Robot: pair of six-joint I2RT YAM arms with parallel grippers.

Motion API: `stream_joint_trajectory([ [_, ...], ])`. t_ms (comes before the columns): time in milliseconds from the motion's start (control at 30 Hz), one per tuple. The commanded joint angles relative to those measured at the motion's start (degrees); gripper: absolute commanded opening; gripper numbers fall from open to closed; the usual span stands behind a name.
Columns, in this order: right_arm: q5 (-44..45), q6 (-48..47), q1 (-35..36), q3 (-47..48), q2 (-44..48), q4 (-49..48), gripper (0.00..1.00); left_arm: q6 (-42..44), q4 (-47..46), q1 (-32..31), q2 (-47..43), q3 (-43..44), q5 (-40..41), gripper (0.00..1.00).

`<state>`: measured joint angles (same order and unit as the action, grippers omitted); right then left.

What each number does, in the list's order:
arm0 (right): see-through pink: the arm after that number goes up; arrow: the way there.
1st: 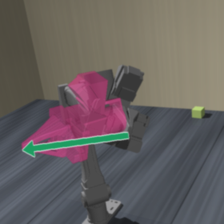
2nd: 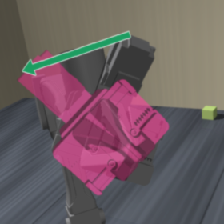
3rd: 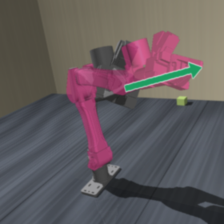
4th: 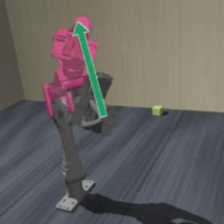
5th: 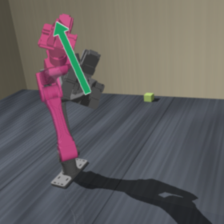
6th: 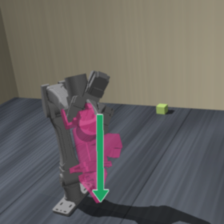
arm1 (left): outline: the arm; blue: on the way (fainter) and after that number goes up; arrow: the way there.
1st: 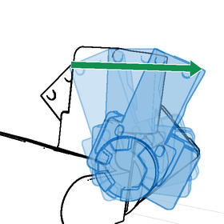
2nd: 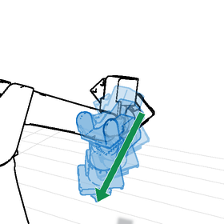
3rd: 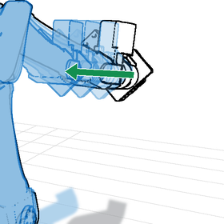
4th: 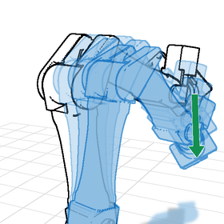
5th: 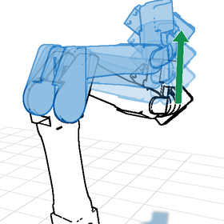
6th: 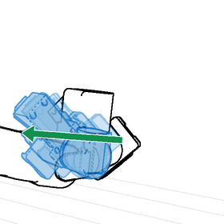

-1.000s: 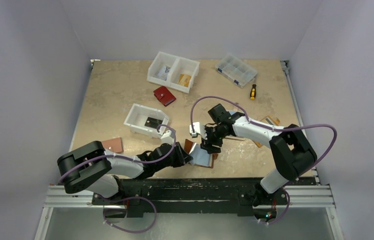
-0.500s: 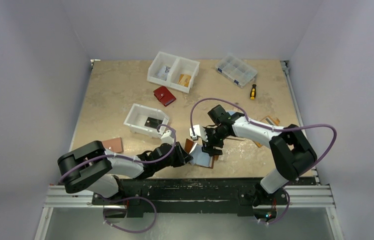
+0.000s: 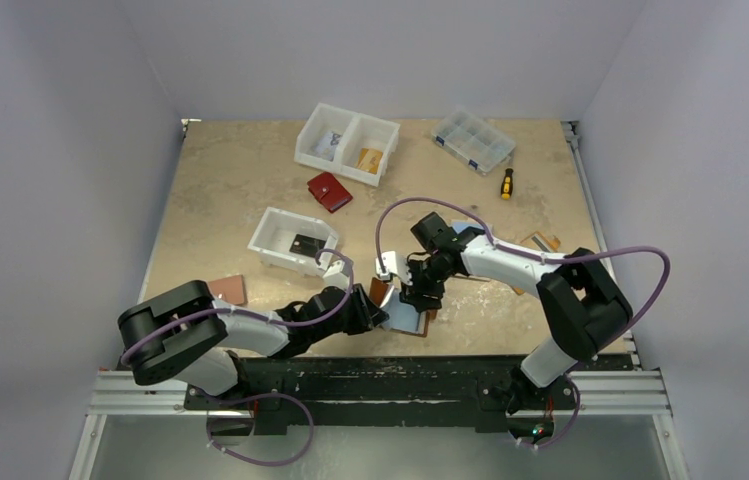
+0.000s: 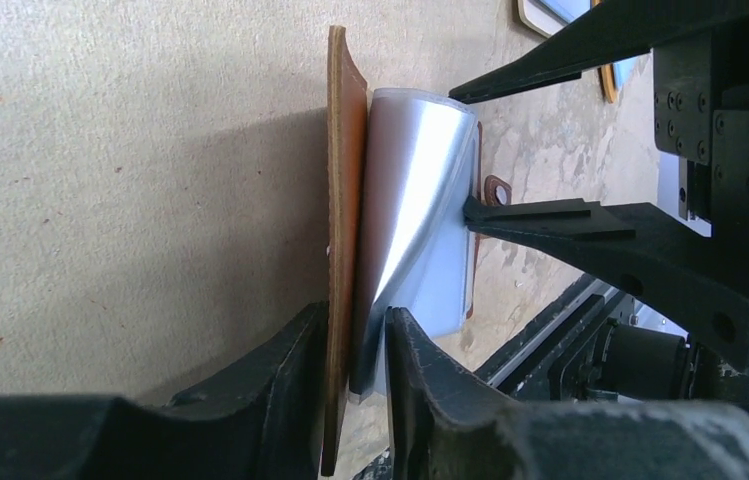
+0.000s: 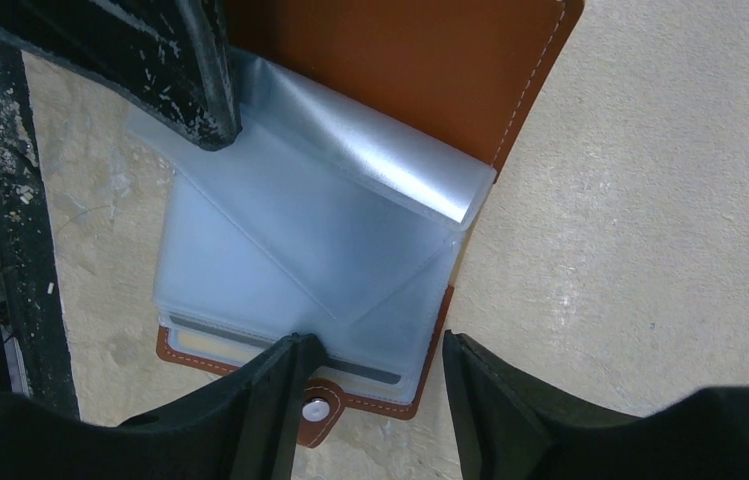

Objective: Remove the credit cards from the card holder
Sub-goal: Open the card holder at the center of the board.

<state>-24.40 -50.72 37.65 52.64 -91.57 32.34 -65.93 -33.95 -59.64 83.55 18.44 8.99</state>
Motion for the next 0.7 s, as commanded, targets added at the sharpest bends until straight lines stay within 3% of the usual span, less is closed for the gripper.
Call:
stream_joint_trajectory([
  [0,1.6,2.7,0.8,0.7,-1.4,-2.4,0.57,0.5,-4.2,0.5,0.9,0.0,-1.2,0.31],
  [367,-1.4,7.9,1.1,2.5,-2.5,-2.9,0.46,1.8,-8.6,0.6,2.5,-0.1,-4.4,0.56],
  [667,-4.0,11.4,1.1,4.2,-4.2,-2.9,0.39,2.0,-9.3,0.7,4.0,0.5,-6.1,0.6],
])
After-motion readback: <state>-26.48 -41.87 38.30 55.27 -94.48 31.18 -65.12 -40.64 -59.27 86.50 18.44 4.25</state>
